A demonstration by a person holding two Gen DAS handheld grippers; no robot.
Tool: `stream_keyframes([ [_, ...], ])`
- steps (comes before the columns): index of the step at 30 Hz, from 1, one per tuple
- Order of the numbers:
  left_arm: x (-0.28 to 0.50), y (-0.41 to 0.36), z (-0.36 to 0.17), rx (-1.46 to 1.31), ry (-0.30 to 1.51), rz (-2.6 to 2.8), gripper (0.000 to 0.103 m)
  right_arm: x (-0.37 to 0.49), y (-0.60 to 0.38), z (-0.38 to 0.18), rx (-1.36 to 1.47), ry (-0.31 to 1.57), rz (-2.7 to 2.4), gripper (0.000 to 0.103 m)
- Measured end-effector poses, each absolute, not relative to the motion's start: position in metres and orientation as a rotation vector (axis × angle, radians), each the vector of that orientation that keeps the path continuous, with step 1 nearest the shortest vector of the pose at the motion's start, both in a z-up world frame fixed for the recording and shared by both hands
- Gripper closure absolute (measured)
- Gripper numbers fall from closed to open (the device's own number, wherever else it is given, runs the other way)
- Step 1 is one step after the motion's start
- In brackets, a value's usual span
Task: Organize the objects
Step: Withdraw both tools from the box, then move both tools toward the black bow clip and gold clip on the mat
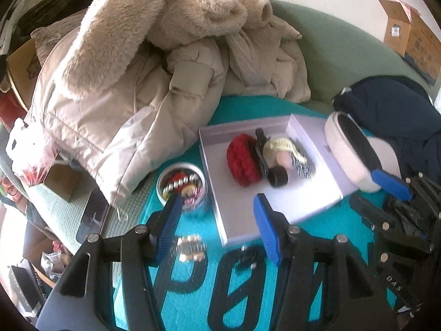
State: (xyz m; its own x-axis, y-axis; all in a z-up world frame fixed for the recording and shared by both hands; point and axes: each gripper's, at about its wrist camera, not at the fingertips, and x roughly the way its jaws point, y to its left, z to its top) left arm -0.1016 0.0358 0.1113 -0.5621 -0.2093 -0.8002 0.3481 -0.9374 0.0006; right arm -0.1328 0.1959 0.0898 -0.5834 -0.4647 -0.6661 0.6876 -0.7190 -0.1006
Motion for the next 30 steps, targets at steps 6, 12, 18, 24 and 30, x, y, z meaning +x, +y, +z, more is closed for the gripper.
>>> stream_keyframes([
  [6,-0.07,0.047,0.104,1.273,0.206,-2.507,0.051,-0.11,0.204,0.081,0.857,0.462,-2.251,0.058],
  [12,-0.043,0.055,0.092,1.287,0.253,-2.504,0.051,-0.089,0.21,0.07,0.879,0.469,-2.211,0.058],
  [18,-0.021,0.062,0.078,1.303,0.276,-2.492,0.051,-0.074,0.212,0.054,0.907,0.467,-2.16,0.058],
  [24,0.001,0.063,0.056,1.324,0.319,-2.483,0.051,-0.061,0.211,0.038,0.928,0.46,-2.117,0.058],
  [30,0.022,0.06,0.034,1.321,0.367,-2.502,0.051,-0.047,0.208,0.016,0.964,0.418,-2.064,0.058],
])
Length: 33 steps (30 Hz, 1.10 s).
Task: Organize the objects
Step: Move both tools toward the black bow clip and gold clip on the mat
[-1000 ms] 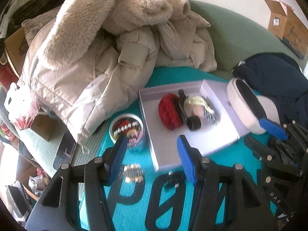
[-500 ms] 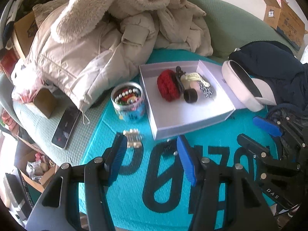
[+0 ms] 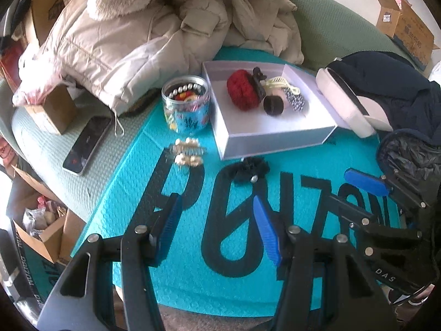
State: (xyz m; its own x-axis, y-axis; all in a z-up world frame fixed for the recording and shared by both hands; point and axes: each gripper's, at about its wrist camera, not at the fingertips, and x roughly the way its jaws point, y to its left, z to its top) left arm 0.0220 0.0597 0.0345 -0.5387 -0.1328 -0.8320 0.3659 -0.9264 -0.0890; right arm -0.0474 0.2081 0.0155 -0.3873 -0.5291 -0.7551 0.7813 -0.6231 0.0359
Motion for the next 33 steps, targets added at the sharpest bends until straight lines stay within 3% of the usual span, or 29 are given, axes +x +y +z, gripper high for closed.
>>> stream_keyframes([
  [5,0.032,0.051,0.015,1.341,0.391,-2.485,0.051,-0.039,0.202,-0.004,0.998,0.412,-2.009,0.058],
  [14,0.031,0.032,-0.018,1.391,0.442,-2.448,0.048,-0.037,0.185,-0.035,1.062,0.421,-1.973,0.041],
  [20,0.018,0.019,-0.027,1.4,0.418,-2.44,0.038,-0.048,0.168,-0.049,1.095,0.447,-1.949,0.035],
  [28,-0.008,-0.001,-0.034,1.423,0.415,-2.437,0.038,-0.069,0.152,-0.055,1.109,0.43,-1.958,0.033],
  [33,-0.024,-0.01,-0.04,1.435,0.425,-2.45,0.038,-0.081,0.141,-0.058,1.115,0.451,-1.977,0.026],
])
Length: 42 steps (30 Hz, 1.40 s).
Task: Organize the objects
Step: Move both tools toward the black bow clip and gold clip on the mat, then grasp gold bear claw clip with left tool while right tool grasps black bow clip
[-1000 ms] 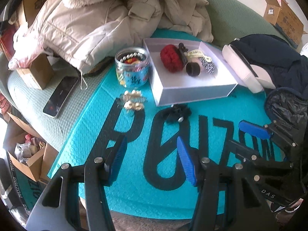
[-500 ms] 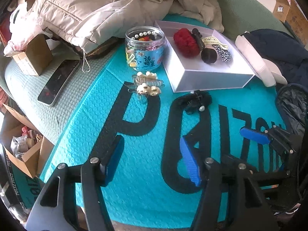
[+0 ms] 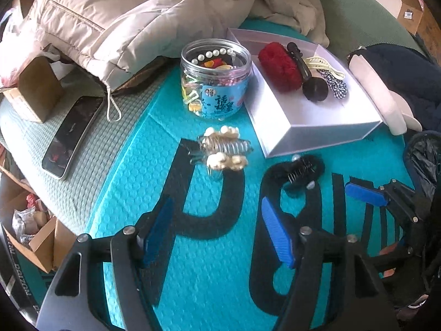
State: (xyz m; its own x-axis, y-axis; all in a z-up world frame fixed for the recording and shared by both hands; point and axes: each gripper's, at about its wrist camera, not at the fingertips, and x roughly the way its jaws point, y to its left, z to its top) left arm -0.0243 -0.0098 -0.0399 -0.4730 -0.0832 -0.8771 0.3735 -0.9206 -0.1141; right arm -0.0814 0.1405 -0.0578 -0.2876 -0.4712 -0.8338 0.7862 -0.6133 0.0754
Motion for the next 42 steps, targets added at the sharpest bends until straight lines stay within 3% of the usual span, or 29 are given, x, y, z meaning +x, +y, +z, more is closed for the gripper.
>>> stream_keyframes([
  [23,-0.085,-0.03,-0.073,1.526,0.459,-2.458,0.033,-0.118,0.118,-0.074,1.153,0.33,-1.935,0.025],
  [25,-0.088,-0.029,-0.078,1.547,0.427,-2.448,0.046,-0.119,0.12,-0.073,1.143,0.319,-1.946,0.03],
  [26,-0.088,-0.028,-0.078,1.538,0.407,-2.452,0.048,-0.119,0.121,-0.073,1.142,0.323,-1.954,0.036],
  [30,-0.087,-0.023,-0.079,1.532,0.409,-2.481,0.048,-0.12,0.125,-0.074,1.139,0.348,-1.996,0.059],
  [42,-0.063,0.005,-0.074,1.583,0.438,-2.501,0.048,-0.11,0.143,-0.068,1.142,0.353,-1.997,0.086],
])
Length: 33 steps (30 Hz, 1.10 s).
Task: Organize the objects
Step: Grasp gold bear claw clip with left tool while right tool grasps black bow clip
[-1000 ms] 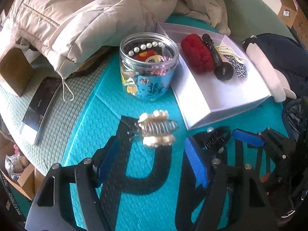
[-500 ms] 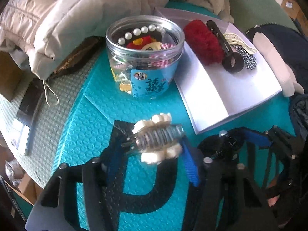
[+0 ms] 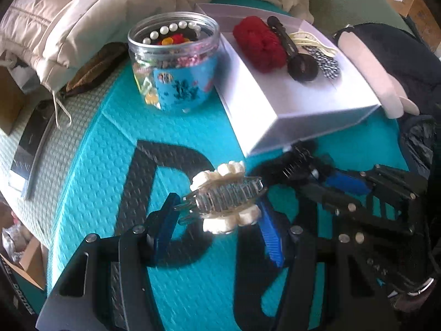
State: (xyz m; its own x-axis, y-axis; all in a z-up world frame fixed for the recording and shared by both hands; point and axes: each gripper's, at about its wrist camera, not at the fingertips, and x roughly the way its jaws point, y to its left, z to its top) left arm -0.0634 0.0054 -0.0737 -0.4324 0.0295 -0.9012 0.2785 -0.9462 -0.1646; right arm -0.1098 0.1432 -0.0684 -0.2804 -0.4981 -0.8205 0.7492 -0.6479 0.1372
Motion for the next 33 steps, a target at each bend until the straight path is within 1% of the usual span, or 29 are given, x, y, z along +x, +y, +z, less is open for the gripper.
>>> stream_keyframes([
  [3,-0.048,0.009,-0.071,1.575,0.456,-2.489,0.048,-0.104,0.149,-0.065,1.13,0.359,-2.003,0.09],
  [11,-0.023,0.024,-0.066,1.572,0.466,-2.48,0.048,-0.086,0.162,-0.061,1.1,0.398,-1.991,0.09],
  [13,-0.021,0.026,-0.065,1.564,0.462,-2.475,0.048,-0.085,0.164,-0.059,1.087,0.394,-2.004,0.088],
  [14,-0.021,0.025,-0.066,1.564,0.461,-2.477,0.048,-0.085,0.165,-0.059,1.083,0.391,-2.007,0.082],
  [15,-0.02,0.025,-0.065,1.56,0.463,-2.473,0.048,-0.085,0.165,-0.058,1.082,0.39,-2.01,0.063],
  [16,-0.019,0.024,-0.065,1.557,0.467,-2.467,0.048,-0.086,0.165,-0.058,1.084,0.39,-2.017,0.053],
  [17,-0.017,0.023,-0.066,1.554,0.473,-2.461,0.048,-0.087,0.164,-0.058,1.084,0.385,-2.025,0.045],
  [20,-0.016,0.019,-0.067,1.554,0.479,-2.446,0.048,-0.092,0.161,-0.055,1.062,0.368,-2.019,0.045],
  [24,-0.018,0.017,-0.066,1.558,0.453,-2.44,0.048,-0.098,0.143,-0.059,1.022,0.447,-2.005,0.045],
  [33,-0.017,0.002,-0.067,1.556,0.463,-2.404,0.048,-0.104,0.112,-0.079,0.987,0.502,-1.922,0.045],
])
